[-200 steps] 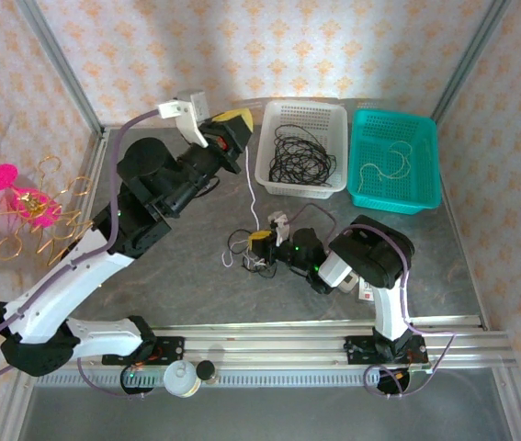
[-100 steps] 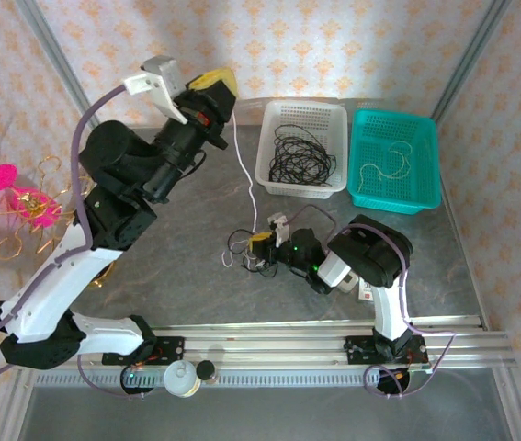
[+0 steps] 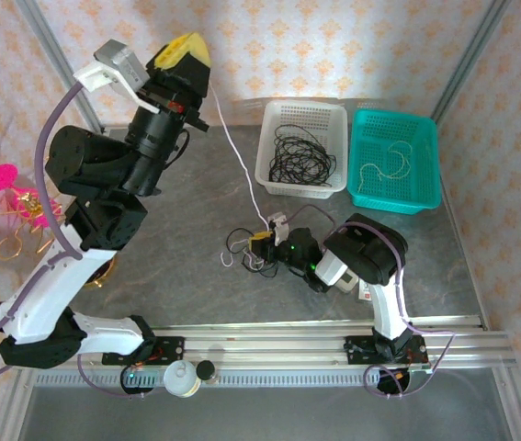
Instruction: Untangle the cables
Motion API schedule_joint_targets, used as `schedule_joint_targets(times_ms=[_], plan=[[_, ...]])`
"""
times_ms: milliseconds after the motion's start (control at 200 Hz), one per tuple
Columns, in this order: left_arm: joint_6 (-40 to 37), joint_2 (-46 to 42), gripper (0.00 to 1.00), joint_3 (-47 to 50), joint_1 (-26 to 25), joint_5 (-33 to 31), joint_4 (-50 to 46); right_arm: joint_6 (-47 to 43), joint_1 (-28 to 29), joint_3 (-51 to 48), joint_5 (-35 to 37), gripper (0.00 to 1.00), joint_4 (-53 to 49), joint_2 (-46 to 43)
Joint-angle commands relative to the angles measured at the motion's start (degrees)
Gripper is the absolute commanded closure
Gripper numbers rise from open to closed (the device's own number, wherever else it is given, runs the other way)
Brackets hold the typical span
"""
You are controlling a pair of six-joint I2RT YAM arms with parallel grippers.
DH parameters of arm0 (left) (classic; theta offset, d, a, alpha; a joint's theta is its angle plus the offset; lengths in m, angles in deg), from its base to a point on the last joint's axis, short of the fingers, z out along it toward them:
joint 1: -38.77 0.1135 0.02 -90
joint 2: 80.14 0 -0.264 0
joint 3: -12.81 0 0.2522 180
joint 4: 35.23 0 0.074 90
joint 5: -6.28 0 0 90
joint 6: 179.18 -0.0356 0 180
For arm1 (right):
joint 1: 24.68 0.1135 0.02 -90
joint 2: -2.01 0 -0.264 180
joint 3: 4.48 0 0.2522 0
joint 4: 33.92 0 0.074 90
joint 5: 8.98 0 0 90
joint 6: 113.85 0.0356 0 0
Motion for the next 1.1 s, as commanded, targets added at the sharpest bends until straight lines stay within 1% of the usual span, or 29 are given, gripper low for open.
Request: schedule_joint_targets(times_ms=[0,120,235,315,435,601,701,841,941,1091], plan=[[-5.86,0.98,1.0,-2.52,-0.3,-2.91,8.17,0.89,0.41,0.2,2.1,0.71,-1.78,1.56],[-7.57,2.95,1.0,-5.97,-0.32,-2.56,9.94,0.79,0.35,-0.25,3.19,0.71,-2.12,1.63],[-9.88,3.75,1.0,-7.49,-0.29,-0.22,14.17,1.04,0.4,-0.17,3.74,0.71,-2.25,1.76],[-12.55,4.49,1.0,-8.89,-0.33,-0.69,16.51,1.19,0.37,-0.04,3.98,0.67,-2.31,1.77],[-15.55,6.73,1.0,-14.2,-0.34,-1.5,15.1,1.24,0.38,-0.24,4.48,0.64,-2.61,1.41],[-17.5,8.06,1.0,-17.3,-0.34,-1.92,15.25,1.29,0.37,-0.46,5.0,0.64,-3.31,1.37],[-20.14,8.04,1.0,-18.58,-0.25,-1.5,16.56,1.72,0.39,-0.66,5.1,0.64,-3.43,1.67],[-22.98,8.39,1.0,-22.64,-0.3,-2.32,15.64,2.03,0.41,-1.11,5.13,0.64,-3.29,1.67],[-22.43,7.19,1.0,-21.19,-0.26,-4.11,14.58,2.12,0.36,-1.35,5.13,0.64,-3.28,0.75],[-21.69,3.92,1.0,-13.14,-0.33,-6.04,13.3,3.37,0.36,-1.13,4.54,0.63,-5.45,-3.4]])
